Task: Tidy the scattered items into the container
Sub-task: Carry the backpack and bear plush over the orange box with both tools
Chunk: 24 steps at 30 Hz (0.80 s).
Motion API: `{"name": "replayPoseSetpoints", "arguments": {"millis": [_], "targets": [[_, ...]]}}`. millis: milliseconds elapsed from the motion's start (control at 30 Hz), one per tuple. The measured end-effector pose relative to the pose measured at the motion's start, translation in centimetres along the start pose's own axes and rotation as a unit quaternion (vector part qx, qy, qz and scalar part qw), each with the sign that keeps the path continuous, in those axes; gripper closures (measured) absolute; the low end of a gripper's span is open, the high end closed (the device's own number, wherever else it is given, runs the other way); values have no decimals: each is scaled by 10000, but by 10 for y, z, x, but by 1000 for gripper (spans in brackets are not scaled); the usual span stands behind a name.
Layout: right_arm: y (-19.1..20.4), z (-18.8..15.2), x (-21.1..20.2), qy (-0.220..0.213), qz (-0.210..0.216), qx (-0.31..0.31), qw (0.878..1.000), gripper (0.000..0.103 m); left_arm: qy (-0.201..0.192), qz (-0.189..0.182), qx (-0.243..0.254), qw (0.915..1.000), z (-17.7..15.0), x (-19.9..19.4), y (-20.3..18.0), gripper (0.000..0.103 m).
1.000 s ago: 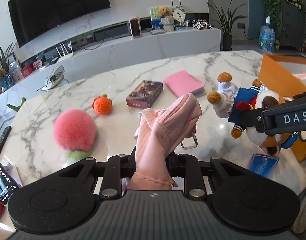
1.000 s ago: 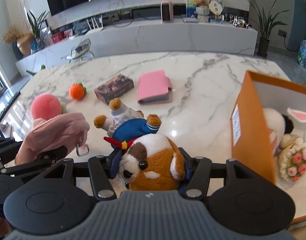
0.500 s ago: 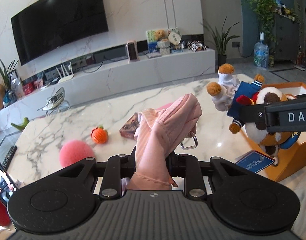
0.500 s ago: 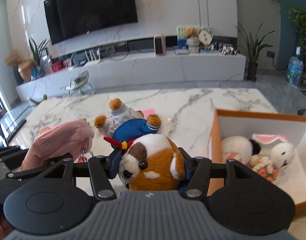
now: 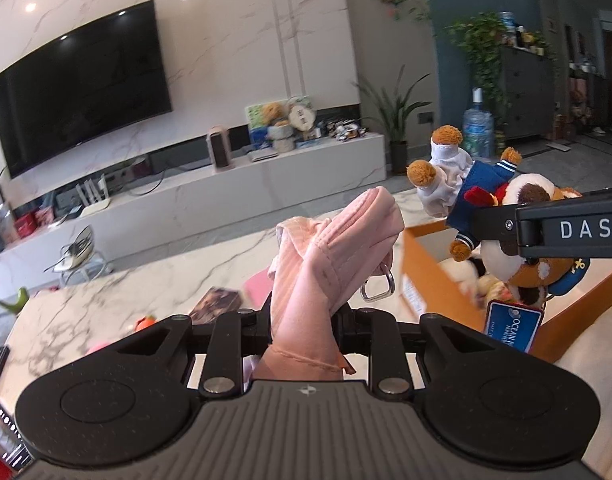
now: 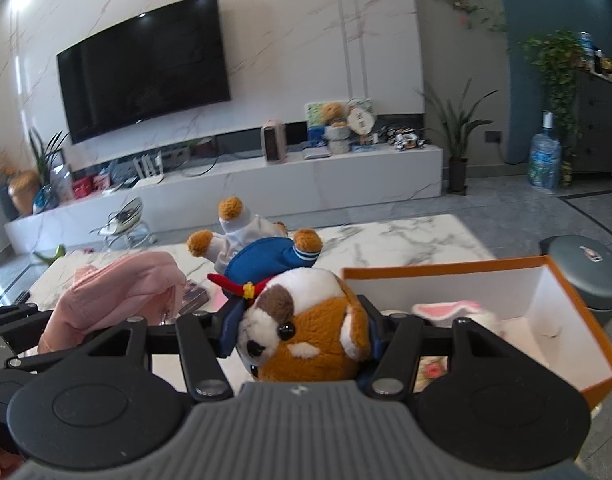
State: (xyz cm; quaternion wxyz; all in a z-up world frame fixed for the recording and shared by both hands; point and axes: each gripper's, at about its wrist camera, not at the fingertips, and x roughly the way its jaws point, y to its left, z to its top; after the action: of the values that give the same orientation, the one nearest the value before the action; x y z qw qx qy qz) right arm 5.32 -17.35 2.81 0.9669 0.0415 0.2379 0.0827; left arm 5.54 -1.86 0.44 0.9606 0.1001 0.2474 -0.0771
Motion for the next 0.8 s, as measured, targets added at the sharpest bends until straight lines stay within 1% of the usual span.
{"name": "replayPoseSetpoints", "arguments": {"millis": [267, 467, 600, 700, 800], "targets": [[-33, 10, -22, -215, -341, 128, 9991, 43, -183, -369, 188, 9990, 17, 6, -34, 74], [-61, 18, -31, -310, -657, 222, 9971, 43, -202, -750, 313, 9965, 27, 19, -60, 74], [-85, 21, -29, -266, -835, 378, 9954, 43, -167, -986, 462, 9939, 32, 31, -79, 74], [-102, 23, -21, -167, -886, 532, 9945, 43, -90, -1165, 587, 9914, 33, 43, -94, 74], [-117, 23, -10, -55, -910, 667, 9936, 43, 41, -1249, 793, 9890, 30, 56, -109, 74]]}}
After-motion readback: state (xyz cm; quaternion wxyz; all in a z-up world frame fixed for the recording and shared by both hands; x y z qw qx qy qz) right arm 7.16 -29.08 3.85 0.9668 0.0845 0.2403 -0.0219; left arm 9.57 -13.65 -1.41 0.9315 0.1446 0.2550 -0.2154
